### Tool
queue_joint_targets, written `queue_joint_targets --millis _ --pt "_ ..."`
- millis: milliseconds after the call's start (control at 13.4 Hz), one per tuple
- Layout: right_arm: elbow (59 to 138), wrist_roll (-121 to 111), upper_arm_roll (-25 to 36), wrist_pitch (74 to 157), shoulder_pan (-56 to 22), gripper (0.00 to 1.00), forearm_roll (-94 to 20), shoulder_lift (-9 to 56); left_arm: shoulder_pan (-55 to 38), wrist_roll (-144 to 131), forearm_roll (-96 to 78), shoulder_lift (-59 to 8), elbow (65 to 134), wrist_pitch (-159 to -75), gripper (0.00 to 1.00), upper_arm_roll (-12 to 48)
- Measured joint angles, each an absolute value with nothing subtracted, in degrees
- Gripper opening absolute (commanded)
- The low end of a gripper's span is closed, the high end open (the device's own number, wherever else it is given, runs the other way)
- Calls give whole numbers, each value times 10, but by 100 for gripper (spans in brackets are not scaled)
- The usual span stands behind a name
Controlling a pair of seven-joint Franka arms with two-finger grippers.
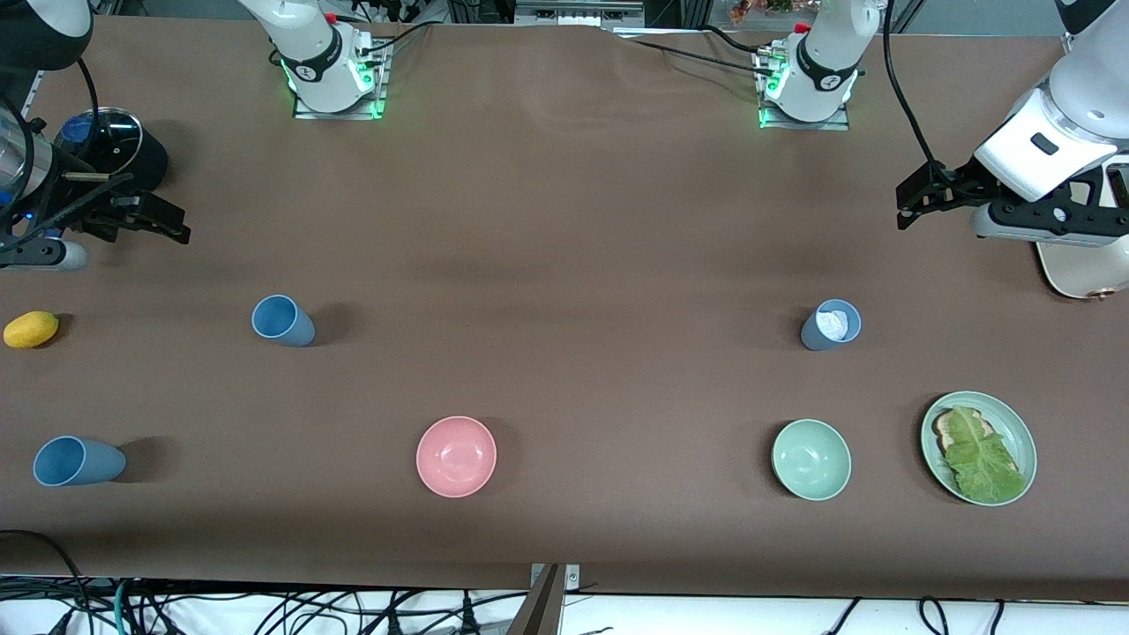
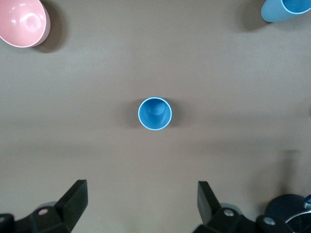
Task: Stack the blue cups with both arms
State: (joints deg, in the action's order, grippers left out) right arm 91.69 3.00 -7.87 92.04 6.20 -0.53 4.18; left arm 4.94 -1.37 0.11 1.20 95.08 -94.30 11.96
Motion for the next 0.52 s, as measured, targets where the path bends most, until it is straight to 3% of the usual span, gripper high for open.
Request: queue_joint_targets --millis 521 --pt "917 29 -79 919 62 100 -5 42 49 -14 1 11 950 -941 100 124"
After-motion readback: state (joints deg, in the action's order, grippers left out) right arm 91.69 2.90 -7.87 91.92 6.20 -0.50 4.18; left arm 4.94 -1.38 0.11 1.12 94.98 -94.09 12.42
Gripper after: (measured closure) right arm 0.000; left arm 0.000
